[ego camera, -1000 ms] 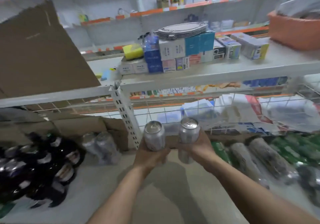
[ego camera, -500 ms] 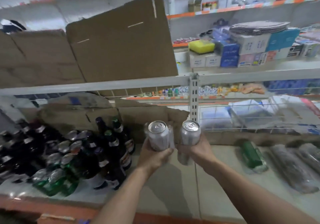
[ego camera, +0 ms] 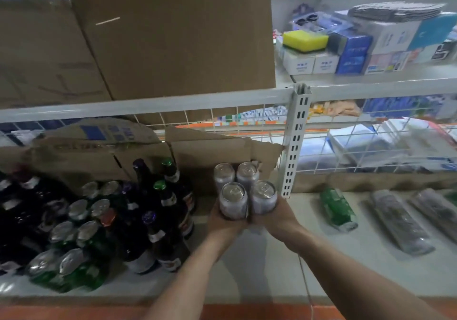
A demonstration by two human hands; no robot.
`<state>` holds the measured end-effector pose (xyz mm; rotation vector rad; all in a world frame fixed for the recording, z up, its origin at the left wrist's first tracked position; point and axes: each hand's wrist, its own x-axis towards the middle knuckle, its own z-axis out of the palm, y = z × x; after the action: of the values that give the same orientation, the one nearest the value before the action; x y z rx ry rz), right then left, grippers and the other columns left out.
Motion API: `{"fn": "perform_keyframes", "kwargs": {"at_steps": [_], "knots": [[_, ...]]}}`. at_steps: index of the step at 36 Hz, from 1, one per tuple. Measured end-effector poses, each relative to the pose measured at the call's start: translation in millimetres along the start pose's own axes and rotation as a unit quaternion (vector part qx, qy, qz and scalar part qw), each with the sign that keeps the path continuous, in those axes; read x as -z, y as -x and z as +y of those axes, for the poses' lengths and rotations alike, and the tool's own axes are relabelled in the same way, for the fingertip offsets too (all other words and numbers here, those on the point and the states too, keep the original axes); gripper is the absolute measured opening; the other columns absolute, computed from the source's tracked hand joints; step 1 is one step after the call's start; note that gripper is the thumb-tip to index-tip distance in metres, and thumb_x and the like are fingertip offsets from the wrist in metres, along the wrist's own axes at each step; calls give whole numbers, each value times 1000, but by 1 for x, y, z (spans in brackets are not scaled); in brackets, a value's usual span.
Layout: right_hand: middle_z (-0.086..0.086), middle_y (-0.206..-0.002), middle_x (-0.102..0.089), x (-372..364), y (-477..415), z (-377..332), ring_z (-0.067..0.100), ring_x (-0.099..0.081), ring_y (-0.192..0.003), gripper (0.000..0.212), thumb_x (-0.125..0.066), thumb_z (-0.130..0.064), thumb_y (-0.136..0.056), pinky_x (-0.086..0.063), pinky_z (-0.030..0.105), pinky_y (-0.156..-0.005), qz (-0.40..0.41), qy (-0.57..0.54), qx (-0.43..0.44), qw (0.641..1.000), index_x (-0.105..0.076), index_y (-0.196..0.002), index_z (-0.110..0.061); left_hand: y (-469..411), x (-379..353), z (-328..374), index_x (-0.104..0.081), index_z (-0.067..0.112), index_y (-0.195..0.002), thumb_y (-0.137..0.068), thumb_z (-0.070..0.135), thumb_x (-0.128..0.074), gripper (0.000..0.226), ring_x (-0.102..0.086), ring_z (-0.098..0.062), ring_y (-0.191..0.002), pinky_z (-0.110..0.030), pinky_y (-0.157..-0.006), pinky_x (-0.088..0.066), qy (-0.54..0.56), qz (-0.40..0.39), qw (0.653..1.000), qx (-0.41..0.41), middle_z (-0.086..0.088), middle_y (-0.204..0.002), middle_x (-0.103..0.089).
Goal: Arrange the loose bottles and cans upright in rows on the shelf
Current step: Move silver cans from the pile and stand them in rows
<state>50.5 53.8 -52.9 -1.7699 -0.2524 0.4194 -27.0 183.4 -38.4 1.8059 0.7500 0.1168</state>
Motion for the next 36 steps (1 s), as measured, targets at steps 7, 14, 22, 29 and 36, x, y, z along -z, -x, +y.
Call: {"fn": "perform_keyframes", "kwargs": {"at_steps": [7,14,22,29,36], "knots": [[1,-95,-80,-8,-20,14,11,-74,-88,41,-82,11,-62,-61,27,-70,-8,-13,42,999,-76,-96,-10,-30,1,-35,-68,16,-97,-43,41,-96,65,-72,-16,-68,-34,-62,-58,-13,26,998,47,-5,-82,-78],[-7,-85,-76,-15,-31,20,4,-69,-79,39,-75,19,-64,-56,23,-65,-27,-37,54,997,-73,-85,-14,-51,-4,-49,-67,22,-91,-56,50,-82,48,-73,-24,-84,-39,-77,-60,-61,35,997,26,0,-87,-75],[12,-96,-76,-21,-39,31,22,-75,-93,33,-73,11,-68,-64,51,-76,-40,-17,59,997,-71,-95,-7,-58,-4,-51,-68,20,-68,-47,42,-73,31,-63,-21,-55,-35,-51,-50,-72,25,996,36,4,-56,-64],[14,-93,-76,-21,-42,38,35,-75,-91,34,-77,5,-64,-61,60,-74,-20,-15,59,998,-68,-94,-8,-52,-5,-50,-68,14,-67,-60,27,-74,16,-46,-12,-58,-26,-57,-37,5,-24,998,61,9,-58,-54],[9,-91,-77,-22,-42,40,31,-76,-90,30,-79,0,-67,-62,55,-73,-24,3,69,997,-72,-95,-10,-49,-3,-47,-71,10,-77,-57,24,-73,25,-54,-13,-65,-25,-59,-42,33,-26,997,71,4,-66,-60]]}}
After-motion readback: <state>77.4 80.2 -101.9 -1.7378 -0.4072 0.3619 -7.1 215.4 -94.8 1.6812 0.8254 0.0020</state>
